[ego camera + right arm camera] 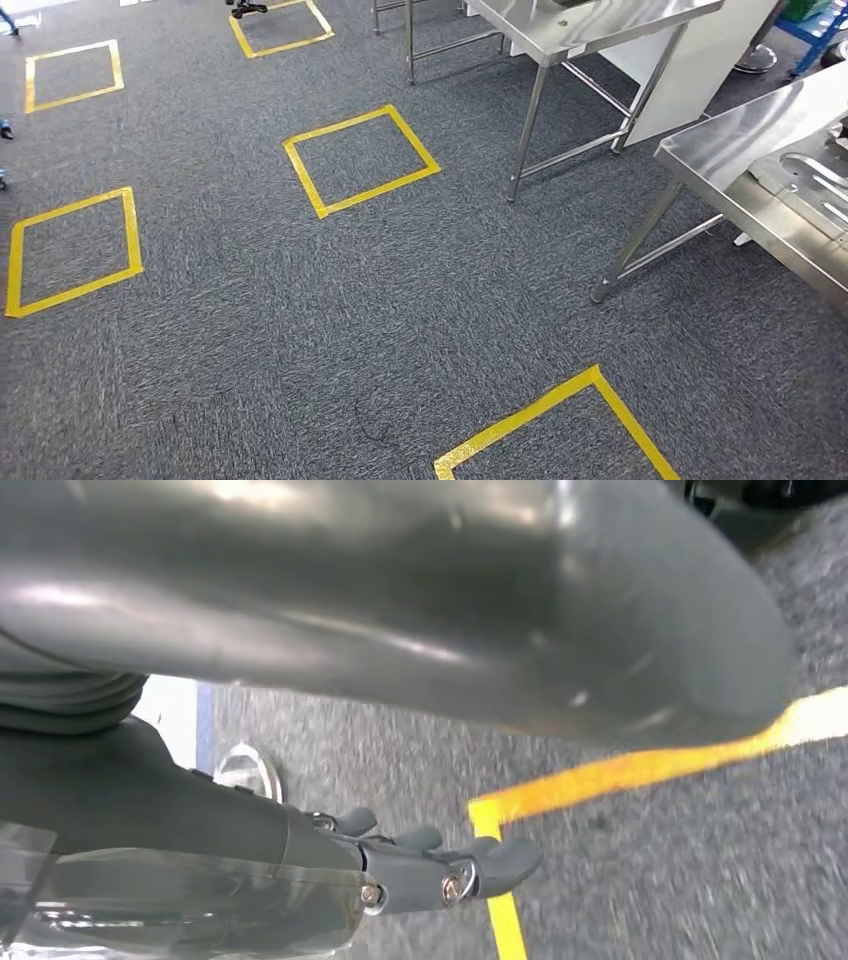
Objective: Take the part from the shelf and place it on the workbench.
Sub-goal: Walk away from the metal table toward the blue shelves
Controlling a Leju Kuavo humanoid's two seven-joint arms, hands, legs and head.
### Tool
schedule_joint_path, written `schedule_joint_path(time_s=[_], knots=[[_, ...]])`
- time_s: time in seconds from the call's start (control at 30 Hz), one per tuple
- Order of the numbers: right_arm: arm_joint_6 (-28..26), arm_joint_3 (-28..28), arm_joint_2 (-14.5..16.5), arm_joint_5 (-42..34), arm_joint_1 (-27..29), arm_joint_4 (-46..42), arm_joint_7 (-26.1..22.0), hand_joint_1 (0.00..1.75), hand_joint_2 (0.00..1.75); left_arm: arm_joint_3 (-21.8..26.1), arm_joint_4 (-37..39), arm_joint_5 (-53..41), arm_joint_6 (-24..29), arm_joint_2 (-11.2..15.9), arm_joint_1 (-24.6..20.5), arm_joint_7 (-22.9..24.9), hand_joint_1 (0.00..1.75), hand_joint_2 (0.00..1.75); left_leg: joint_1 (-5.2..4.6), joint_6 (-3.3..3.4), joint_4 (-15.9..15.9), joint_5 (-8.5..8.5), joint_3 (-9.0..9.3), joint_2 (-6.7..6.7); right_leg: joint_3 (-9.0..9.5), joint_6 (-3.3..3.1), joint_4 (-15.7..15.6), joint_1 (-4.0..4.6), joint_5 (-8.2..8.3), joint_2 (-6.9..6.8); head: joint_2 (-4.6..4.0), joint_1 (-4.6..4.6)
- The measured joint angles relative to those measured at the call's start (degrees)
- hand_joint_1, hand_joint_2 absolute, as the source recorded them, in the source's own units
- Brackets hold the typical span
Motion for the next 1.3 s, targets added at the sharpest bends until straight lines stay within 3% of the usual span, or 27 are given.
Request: schedule_joint_path(time_s=[0.07, 0.1, 0.13, 0.2, 0.27, 0.33, 0.4, 0.47, 0.53, 0.6, 0.63, 0.67, 0.7, 0.77, 0.83, 0.9, 0.97, 1.03, 1.1, 1.13, 1.17, 1.23, 1.3], knots=[[-0.01, 0.0, -0.03, 0.0, 0.25, 0.0, 0.0, 0.0, 0.0, -0.01, 0.0, 0.0, 0.0, -0.01, -0.18, -0.01, 0.0, 0.0, 0.33, -0.56, 7.32, -3.38, -3.6, 2.06, 0.14, -0.33, -0.03, 0.19, -0.19, -1.8, 0.0, 0.01], [-0.01, 0.0, -0.03, 0.0, 0.27, 0.0, 0.0, 0.0, 0.0, -0.01, 0.0, 0.0, 0.0, 0.0, -0.16, -0.01, 0.0, 0.0, 0.58, -0.85, 9.61, -3.96, -4.69, 2.41, 0.17, -0.32, 0.03, 0.23, -0.3, -2.61, 0.0, 0.01], [0.03, 0.0, -0.03, 0.0, 0.26, 0.0, 0.0, 0.0, 0.0, -0.01, 0.0, 0.01, 0.0, 0.0, -0.09, -0.01, 0.0, 0.0, 0.83, -1.12, 9.87, -3.46, -4.76, 2.67, 0.22, -0.21, 0.12, 0.21, -0.44, -3.34, 0.0, 0.01], [0.26, 0.0, -0.02, 0.05, 0.19, 0.0, 0.0, 0.0, 0.0, -0.01, 0.0, 0.03, 0.01, 0.0, 0.0, -0.02, 0.0, 0.0, 1.23, -1.5, 4.39, -0.06, -1.73, 3.7, 0.5, 0.23, 0.41, 0.06, -0.87, -4.7, 0.0, 0.01], [0.52, 0.0, -0.01, 0.21, 0.19, 0.0, 0.0, 0.0, 0.0, -0.01, 0.0, 0.04, 0.03, -0.01, -0.17, -0.06, 0.0, 0.0, 1.02, -1.32, -2.51, 2.33, 1.97, 5.7, 0.83, 1.0, 0.83, 0.15, -1.51, -5.97, 0.0, 0.02], [0.67, 0.0, -0.01, 0.38, 0.12, 0.0, -0.01, 0.0, 0.0, -0.01, 0.0, 0.04, 0.12, -0.02, -0.18, -0.09, 0.0, 0.0, 0.57, -0.56, -4.84, 2.53, 3.0, 6.31, 1.07, 1.7, 0.99, 0.38, -1.85, -6.95, 0.0, 0.02], [0.84, 0.0, 0.02, 0.56, -0.24, 0.0, -0.06, 0.0, 0.0, -0.01, 0.0, 0.02, 0.2, -0.01, 0.1, -0.09, 0.0, 0.0, 0.46, 0.36, -5.07, 2.74, 2.84, 5.18, 1.35, 2.3, 1.05, 0.2, -2.07, -7.45, 0.0, 0.01], [0.94, -0.01, 0.04, 0.68, -0.36, 0.0, -0.14, 0.0, 0.0, -0.01, 0.0, -0.01, 0.22, 0.01, 0.22, -0.1, 0.0, 0.0, 0.53, 1.2, -5.56, 3.09, 3.0, 4.17, 0.73, 2.75, 3.11, -0.09, -3.8, -5.3, 0.0, 0.02], [0.96, -0.02, 0.06, 0.74, -0.14, 0.01, -0.19, 0.0, 0.0, 0.01, 0.0, -0.04, 0.22, 0.01, 0.04, -0.11, 0.0, 0.0, 0.51, 1.79, -5.78, 3.31, 3.03, 3.05, -2.25, 2.76, 9.46, -0.14, -7.48, -2.11, 0.0, 0.02], [0.99, -0.02, 0.07, 0.8, 0.02, 0.02, -0.21, 0.0, 0.0, 0.02, 0.0, -0.05, 0.22, 0.01, -0.1, -0.11, 0.0, 0.0, 0.28, 2.02, -5.73, 3.36, 2.93, 1.65, -5.72, 2.6, 15.93, -0.11, -9.77, -1.07, 0.0, 0.01], [1.01, -0.02, 0.07, 0.82, 0.07, 0.02, -0.22, 0.0, 0.0, 0.02, 0.0, -0.05, 0.22, 0.01, -0.08, -0.11, 0.0, 0.0, 0.18, 2.05, -5.68, 3.36, 2.94, 0.87, -6.39, 2.48, 16.73, -0.11, -9.24, -0.97, 0.0, 0.02], [1.01, -0.02, 0.07, 0.84, 0.09, 0.02, -0.24, 0.0, 0.0, 0.02, 0.0, -0.06, 0.22, 0.02, -0.07, -0.11, 0.0, 0.0, 0.13, 2.04, -5.6, 3.35, 2.98, 0.06, -6.11, 2.32, 15.47, -0.11, -7.65, -0.83, 0.0, 0.02], [1.01, -0.02, 0.07, 0.85, 0.11, 0.02, -0.26, 0.0, 0.0, 0.02, 0.0, -0.07, 0.22, 0.02, -0.08, -0.12, 0.0, 0.0, 0.1, 2.0, -5.5, 3.32, 3.03, -0.77, -4.94, 2.09, 12.37, -0.11, -5.32, -0.4, 0.0, 0.02], [1.02, -0.05, 0.06, 0.9, 0.22, 0.02, -0.31, 0.0, 0.0, 0.02, 0.0, -0.11, 0.22, 0.01, -0.12, -0.14, 0.0, 0.0, 0.1, 1.74, -5.24, 3.21, 2.92, -2.26, -2.18, 1.57, 5.37, -0.12, -1.81, 2.11, 0.0, 0.02], [1.03, -0.11, 0.05, 0.97, 0.17, 0.02, -0.38, 0.0, 0.0, 0.02, 0.0, -0.16, 0.22, 0.0, -0.12, -0.2, 0.0, 0.0, 0.27, 1.07, -5.17, 3.27, 2.55, -3.45, -1.04, 1.25, 2.27, 0.06, -1.04, 3.75, 0.0, 0.01], [1.05, -0.15, 0.14, 1.07, -0.12, 0.01, -0.44, 0.0, 0.0, 0.04, 0.0, -0.24, 0.22, 0.02, 0.07, -0.25, 0.0, 0.0, 0.54, 0.2, -5.35, 3.49, 2.29, -4.46, -0.8, 0.84, 1.72, 0.12, -0.84, 2.8, 0.0, 0.01], [1.14, -0.24, 0.33, 1.17, -0.18, 0.0, -0.48, 0.0, 0.0, 0.05, 0.0, -0.39, 0.26, 0.02, 0.27, -0.27, 0.0, 0.0, 0.49, -0.34, -4.0, 2.56, 1.61, -2.64, -0.21, 0.07, 0.74, -0.01, -0.39, 1.35, 0.0, 0.01], [1.26, -0.44, 0.45, 1.21, 0.06, 0.01, -0.49, 0.0, 0.0, 0.06, 0.0, -0.58, 0.34, 0.1, 0.11, -0.28, 0.0, 0.0, 0.43, -0.72, 1.4, -0.58, -0.92, 0.82, 0.22, -0.57, 0.14, 0.2, -0.22, -0.44, 0.0, 0.01], [1.43, -0.66, 0.46, 1.25, 0.25, 0.02, -0.49, 0.0, 0.0, 0.06, 0.0, -0.73, 0.38, 0.23, -0.09, -0.28, 0.0, 0.0, 0.66, -1.19, 8.1, -3.52, -4.13, 2.25, 0.28, -0.78, 0.18, 0.45, -0.38, -2.25, 0.0, 0.01], [1.52, -0.75, 0.46, 1.27, 0.25, 0.02, -0.5, 0.0, 0.0, 0.06, 0.0, -0.77, 0.38, 0.26, -0.04, -0.27, 0.0, 0.0, 0.79, -1.4, 9.51, -3.67, -4.74, 2.54, 0.3, -0.72, 0.23, 0.49, -0.5, -3.07, 0.0, 0.01], [1.63, -0.81, 0.48, 1.3, 0.22, 0.02, -0.5, 0.0, 0.0, 0.06, 0.0, -0.79, 0.37, 0.28, 0.05, -0.27, 0.0, 0.0, 0.92, -1.57, 8.79, -2.79, -4.27, 2.84, 0.36, -0.61, 0.31, 0.48, -0.66, -3.82, 0.0, 0.0], [1.8, -0.89, 0.57, 1.33, 0.16, 0.02, -0.51, 0.0, 0.0, 0.06, 0.0, -0.81, 0.37, 0.36, 0.13, -0.27, 0.0, 0.0, 1.09, -1.72, 2.11, 0.59, -0.53, 4.62, 0.69, -0.16, 0.58, 0.43, -1.11, -5.19, 0.0, 0.0], [1.92, -0.91, 0.67, 1.33, 0.15, 0.01, -0.53, 0.0, 0.0, 0.06, 0.0, -0.83, 0.36, 0.44, -0.05, -0.3, 0.0, 0.0, 0.87, -1.23, -3.73, 2.54, 2.67, 6.73, 1.05, 0.54, 0.93, 0.64, -1.68, -6.42, 0.0, 0.01]])
